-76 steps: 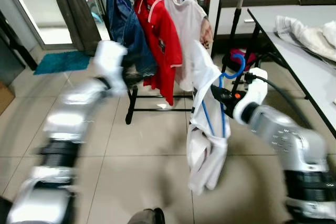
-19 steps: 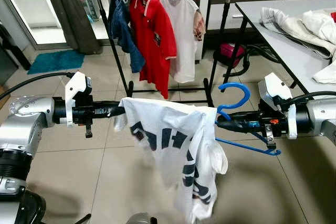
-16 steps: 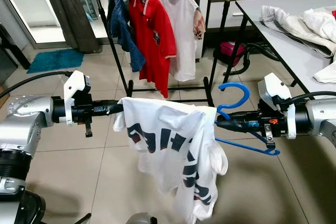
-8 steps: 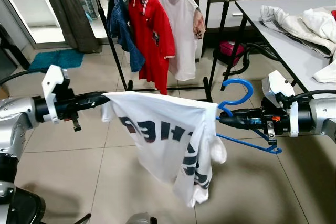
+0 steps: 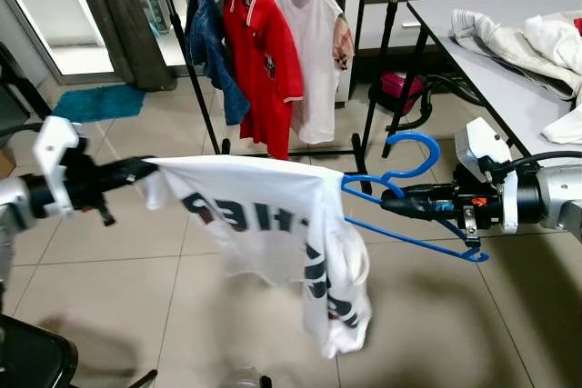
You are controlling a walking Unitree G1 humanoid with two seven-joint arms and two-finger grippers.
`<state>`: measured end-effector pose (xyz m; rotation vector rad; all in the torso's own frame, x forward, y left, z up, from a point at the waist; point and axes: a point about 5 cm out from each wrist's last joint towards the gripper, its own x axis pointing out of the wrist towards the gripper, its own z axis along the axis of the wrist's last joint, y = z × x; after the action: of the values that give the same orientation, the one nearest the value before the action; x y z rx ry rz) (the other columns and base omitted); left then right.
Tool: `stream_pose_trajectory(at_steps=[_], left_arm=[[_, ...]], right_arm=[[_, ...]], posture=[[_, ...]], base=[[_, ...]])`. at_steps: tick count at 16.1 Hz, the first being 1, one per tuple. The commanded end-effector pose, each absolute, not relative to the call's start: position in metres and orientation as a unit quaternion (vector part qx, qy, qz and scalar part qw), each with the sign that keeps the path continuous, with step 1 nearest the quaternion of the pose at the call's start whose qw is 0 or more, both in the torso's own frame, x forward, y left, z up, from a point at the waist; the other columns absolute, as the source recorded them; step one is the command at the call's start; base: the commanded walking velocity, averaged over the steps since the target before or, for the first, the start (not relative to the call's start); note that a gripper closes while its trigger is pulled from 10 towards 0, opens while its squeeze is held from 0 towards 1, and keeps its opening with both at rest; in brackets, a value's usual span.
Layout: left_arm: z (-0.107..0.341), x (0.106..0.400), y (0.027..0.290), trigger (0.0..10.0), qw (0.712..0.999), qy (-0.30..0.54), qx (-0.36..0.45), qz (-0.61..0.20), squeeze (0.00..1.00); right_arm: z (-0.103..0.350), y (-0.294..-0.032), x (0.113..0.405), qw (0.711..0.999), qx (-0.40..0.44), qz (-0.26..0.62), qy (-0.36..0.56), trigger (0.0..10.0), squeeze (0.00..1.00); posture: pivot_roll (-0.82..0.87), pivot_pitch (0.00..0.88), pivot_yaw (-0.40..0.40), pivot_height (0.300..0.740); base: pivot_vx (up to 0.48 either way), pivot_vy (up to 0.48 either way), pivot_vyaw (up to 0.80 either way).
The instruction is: Hang hanger
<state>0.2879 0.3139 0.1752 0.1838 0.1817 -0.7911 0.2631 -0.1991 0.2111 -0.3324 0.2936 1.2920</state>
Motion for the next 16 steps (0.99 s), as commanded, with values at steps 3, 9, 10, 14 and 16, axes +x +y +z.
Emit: stream_pose_trajectory(at_steps=[3,9,10,14,16], left_arm=[[0.179,0.284,0.333,0.0,0.928,0.096,0.113,-0.342,0.00],[0.171,0.290,0.317,10.0,0.916,0.100,0.114,-0.371,0.00],[0.172,0.293,0.315,10.0,0.918,0.092,0.114,-0.369,1.00],[0.184,0.297,0.322,10.0,0.920,0.084,0.126,-0.362,1.00],[0.201,0.299,0.330,10.0,0.923,0.073,0.131,-0.355,1.00]], right_arm=[[0.220,-0.199,0.267,0.778,-0.164,0.597,0.112,10.0,0.00],[0.219,-0.196,0.268,0.778,-0.163,0.598,0.106,10.0,0.00],[0.219,-0.194,0.268,0.778,-0.162,0.598,0.104,10.0,0.00],[0.218,-0.192,0.268,0.780,-0.160,0.597,0.100,10.0,0.00],[0.213,-0.191,0.270,0.786,-0.162,0.586,0.110,10.0,0.00]], posture=[[0.07,0.000,0.085,0.740],[0.06,0.000,0.085,0.740],[0.06,0.000,0.087,0.740],[0.07,0.000,0.088,0.740],[0.07,0.000,0.087,0.740]], base=[[0.000,0.000,0.00],[0.000,0.000,0.00],[0.000,0.000,0.00],[0.000,0.000,0.00],[0.000,0.000,0.00]])
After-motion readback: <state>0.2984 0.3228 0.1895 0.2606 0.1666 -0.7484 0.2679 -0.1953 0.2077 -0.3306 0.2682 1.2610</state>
